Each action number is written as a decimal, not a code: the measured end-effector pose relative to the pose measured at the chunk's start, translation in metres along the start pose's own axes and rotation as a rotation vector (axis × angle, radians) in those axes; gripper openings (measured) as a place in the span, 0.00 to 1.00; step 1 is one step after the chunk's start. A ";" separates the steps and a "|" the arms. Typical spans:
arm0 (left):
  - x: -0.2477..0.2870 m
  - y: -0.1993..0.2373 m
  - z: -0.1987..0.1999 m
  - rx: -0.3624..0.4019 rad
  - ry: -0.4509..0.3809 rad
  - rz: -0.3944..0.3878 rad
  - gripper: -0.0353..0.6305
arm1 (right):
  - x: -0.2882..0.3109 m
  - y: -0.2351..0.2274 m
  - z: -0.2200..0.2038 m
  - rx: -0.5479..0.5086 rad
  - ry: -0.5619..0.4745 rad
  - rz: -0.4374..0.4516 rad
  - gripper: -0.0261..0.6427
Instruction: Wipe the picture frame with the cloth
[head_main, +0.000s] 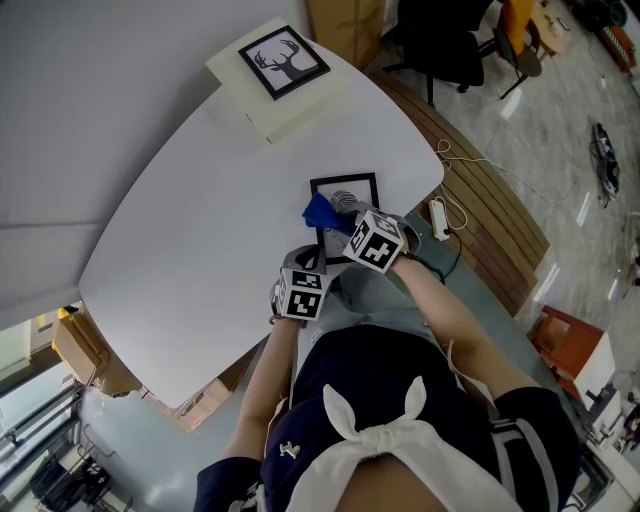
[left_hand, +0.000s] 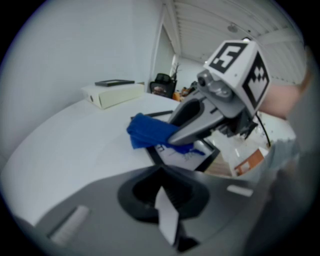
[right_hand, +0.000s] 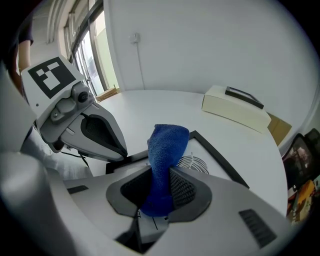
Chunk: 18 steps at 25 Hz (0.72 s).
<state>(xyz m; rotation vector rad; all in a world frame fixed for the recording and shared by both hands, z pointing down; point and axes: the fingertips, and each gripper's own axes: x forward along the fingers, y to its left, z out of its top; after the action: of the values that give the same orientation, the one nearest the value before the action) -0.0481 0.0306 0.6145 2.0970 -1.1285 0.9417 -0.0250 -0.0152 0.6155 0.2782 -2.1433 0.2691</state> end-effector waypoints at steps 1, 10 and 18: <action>0.000 0.000 0.000 0.000 -0.001 0.000 0.05 | 0.000 -0.002 0.000 0.001 -0.002 -0.008 0.17; 0.000 0.000 0.000 0.000 0.001 -0.002 0.05 | -0.008 -0.030 -0.005 0.014 -0.010 -0.122 0.17; 0.001 0.000 0.001 0.006 -0.002 -0.004 0.05 | -0.014 -0.058 -0.010 0.043 -0.008 -0.209 0.17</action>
<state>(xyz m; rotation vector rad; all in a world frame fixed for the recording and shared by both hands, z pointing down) -0.0477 0.0294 0.6146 2.1041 -1.1231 0.9424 0.0080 -0.0660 0.6144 0.5252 -2.0981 0.1940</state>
